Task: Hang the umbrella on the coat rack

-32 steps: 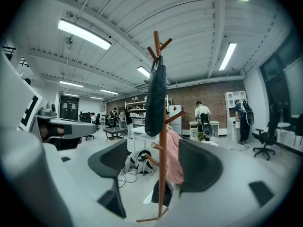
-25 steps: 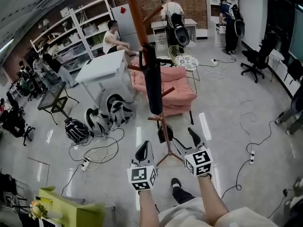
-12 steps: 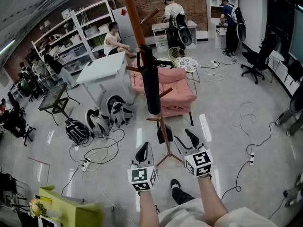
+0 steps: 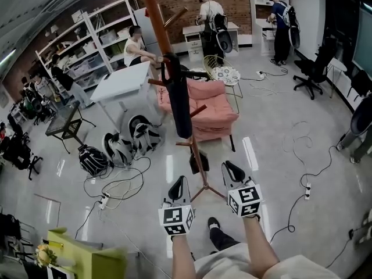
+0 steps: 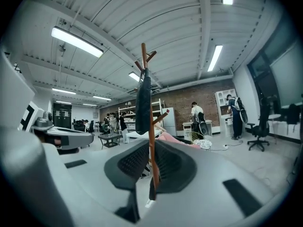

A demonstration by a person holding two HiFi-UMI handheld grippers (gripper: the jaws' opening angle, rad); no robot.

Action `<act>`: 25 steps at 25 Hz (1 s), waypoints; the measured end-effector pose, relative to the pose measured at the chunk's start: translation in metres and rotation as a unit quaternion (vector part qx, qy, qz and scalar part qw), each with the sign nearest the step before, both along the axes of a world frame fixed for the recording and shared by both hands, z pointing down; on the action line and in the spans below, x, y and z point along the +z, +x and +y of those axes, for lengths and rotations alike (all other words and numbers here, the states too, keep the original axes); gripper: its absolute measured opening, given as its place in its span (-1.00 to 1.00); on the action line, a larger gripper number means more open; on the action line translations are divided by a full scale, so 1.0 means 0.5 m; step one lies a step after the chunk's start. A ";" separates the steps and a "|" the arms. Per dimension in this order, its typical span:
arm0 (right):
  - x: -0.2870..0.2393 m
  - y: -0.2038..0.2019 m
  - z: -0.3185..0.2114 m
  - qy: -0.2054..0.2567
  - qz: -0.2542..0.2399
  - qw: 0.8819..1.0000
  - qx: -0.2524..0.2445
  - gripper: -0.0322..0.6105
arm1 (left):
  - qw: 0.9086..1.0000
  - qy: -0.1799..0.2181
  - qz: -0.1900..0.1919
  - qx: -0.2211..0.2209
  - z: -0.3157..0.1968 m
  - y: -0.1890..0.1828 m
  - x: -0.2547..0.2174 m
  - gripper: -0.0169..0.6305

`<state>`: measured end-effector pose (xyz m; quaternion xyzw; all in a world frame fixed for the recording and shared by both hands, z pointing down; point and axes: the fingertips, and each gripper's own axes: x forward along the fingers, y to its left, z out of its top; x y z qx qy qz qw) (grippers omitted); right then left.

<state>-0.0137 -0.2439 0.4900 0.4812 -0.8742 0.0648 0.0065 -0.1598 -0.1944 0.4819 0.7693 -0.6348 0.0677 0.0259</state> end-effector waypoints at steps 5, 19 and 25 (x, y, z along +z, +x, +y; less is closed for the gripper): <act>0.009 0.002 0.006 -0.004 -0.003 1.000 -0.003 -0.88 | 1.000 -0.002 0.002 -0.002 0.004 0.003 0.006 -0.92; -0.016 0.027 0.054 0.019 0.000 1.000 0.002 -0.89 | 1.000 -0.003 0.006 -0.007 0.047 0.031 0.014 -0.92; -0.002 0.026 0.072 0.021 0.004 1.000 -0.005 -0.89 | 1.000 0.005 0.009 -0.020 0.062 0.023 0.012 -0.92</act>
